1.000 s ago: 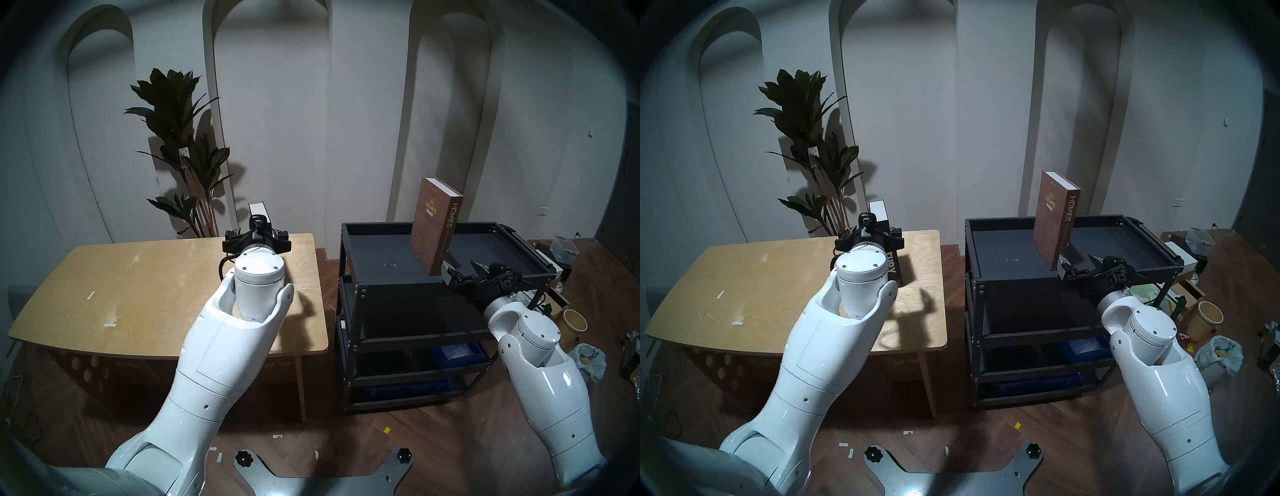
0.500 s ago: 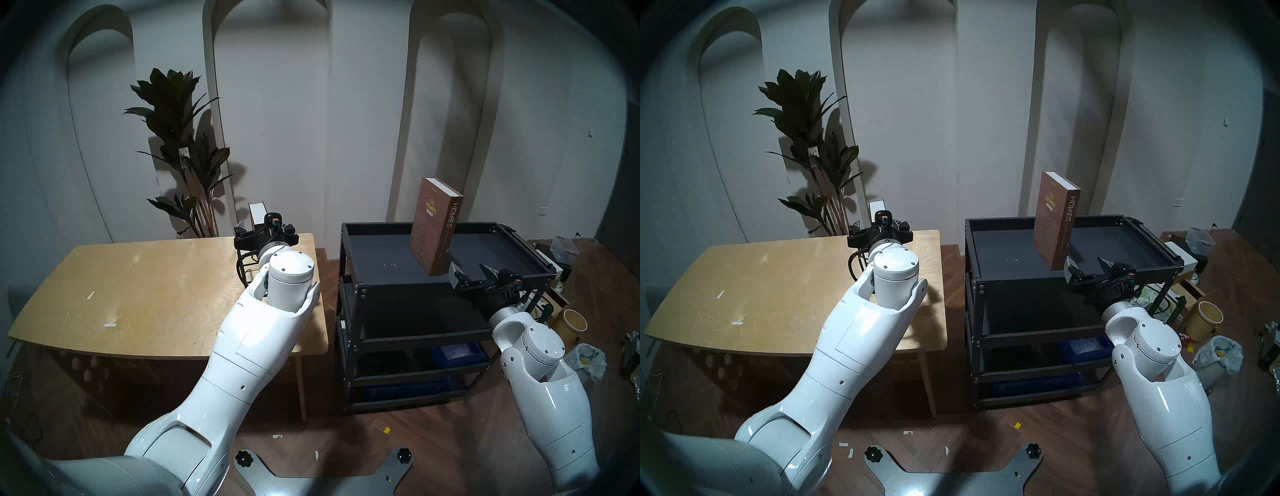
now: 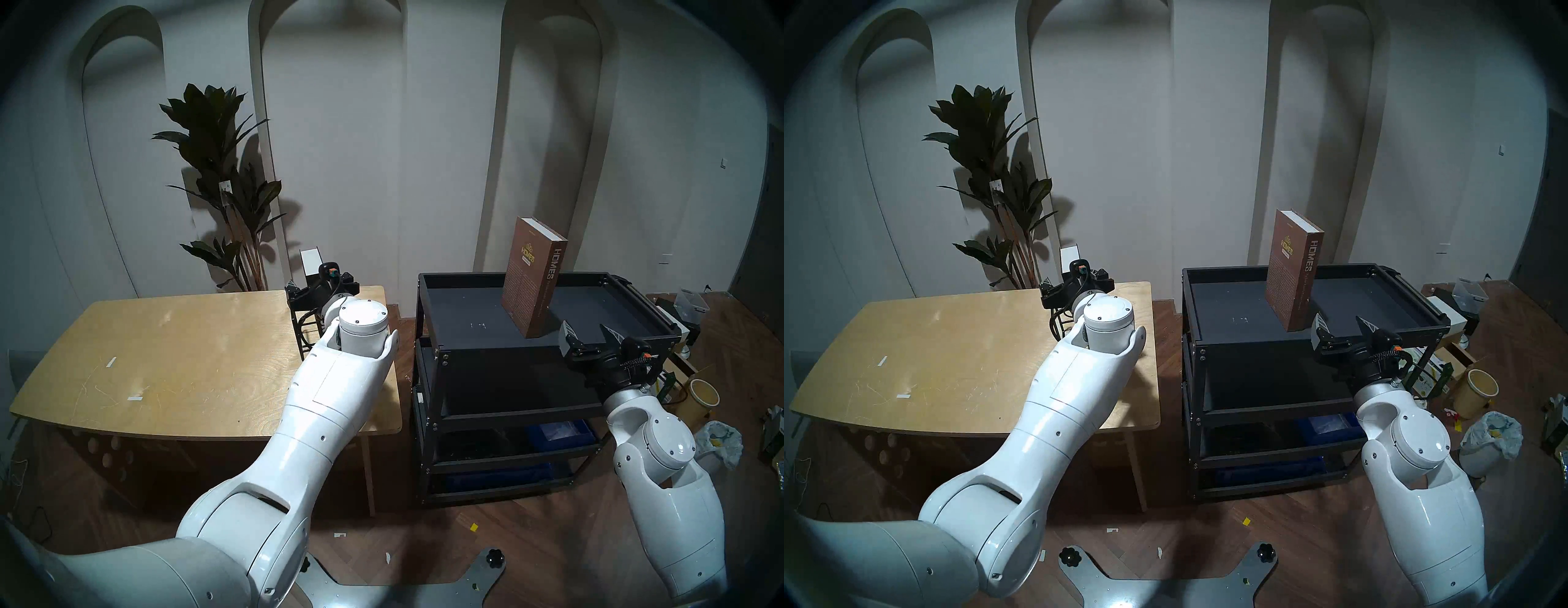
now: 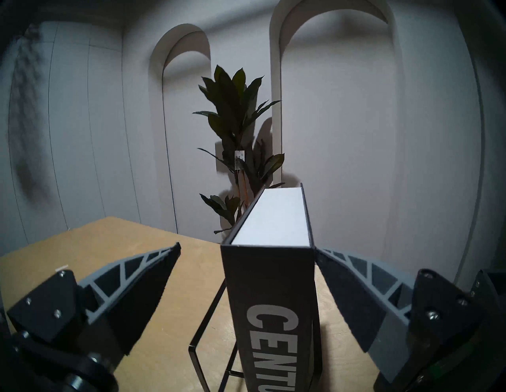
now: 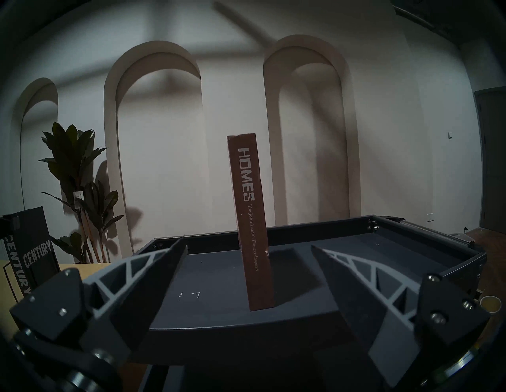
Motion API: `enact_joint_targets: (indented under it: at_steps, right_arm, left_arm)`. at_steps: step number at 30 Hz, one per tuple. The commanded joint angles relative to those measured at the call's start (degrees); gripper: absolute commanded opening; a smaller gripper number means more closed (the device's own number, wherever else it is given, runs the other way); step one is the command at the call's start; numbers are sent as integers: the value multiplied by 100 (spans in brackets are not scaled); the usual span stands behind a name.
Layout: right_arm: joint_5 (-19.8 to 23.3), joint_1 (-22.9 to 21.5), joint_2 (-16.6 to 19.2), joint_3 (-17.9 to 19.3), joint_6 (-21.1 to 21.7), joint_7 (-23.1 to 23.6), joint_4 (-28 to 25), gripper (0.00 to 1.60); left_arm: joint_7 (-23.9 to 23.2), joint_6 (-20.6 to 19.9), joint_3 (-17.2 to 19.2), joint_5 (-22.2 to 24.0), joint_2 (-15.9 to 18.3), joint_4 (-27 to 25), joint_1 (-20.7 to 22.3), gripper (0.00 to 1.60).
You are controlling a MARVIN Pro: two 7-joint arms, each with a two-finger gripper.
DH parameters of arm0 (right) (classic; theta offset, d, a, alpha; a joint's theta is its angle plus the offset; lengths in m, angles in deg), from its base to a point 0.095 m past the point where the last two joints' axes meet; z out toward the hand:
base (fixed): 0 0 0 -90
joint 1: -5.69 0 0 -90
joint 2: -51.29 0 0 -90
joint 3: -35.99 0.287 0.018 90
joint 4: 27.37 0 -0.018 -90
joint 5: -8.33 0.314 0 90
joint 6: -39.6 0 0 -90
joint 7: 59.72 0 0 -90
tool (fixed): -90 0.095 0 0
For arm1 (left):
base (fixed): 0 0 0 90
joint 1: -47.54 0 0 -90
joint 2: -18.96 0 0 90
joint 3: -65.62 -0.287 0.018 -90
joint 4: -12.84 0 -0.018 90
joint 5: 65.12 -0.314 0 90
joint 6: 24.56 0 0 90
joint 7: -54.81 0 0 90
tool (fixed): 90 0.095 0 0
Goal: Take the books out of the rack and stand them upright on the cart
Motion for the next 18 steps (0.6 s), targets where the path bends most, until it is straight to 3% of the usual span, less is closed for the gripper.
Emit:
enact_joint_targets:
  at_steps: [1, 5, 6, 8, 9, 10, 11, 18]
  right_arm:
    - [-189, 188, -161, -5, -368, -88, -285, 160]
    - [-292, 213, -213, -38, -478, -148, -298, 160]
    - [-315, 215, -224, -49, -500, -161, -296, 160]
    - [-330, 216, -235, -61, -517, -173, -295, 160]
    - [-346, 216, -244, -71, -533, -183, -293, 160]
    - [-357, 215, -255, -82, -555, -188, -292, 160]
    - [-372, 212, -262, -93, -569, -196, -293, 160]
    - [-461, 173, -293, -162, -645, -260, -272, 160]
  left_arm:
    - [-100, 706, 84, 109, -271, 333, 548, 160]
    - [-191, 1040, 102, 147, -242, 582, 638, 156]
    - [-204, 1235, 104, 158, -240, 677, 666, 142]
    - [-251, 1242, 129, 199, -239, 680, 674, 134]
    - [-274, 1312, 155, 246, -249, 709, 690, 115]
    - [-331, 1342, 189, 311, -253, 730, 707, 107]
    - [-365, 1354, 208, 349, -251, 750, 721, 80]
    - [-552, 1454, 200, 402, -193, 1010, 815, 54]
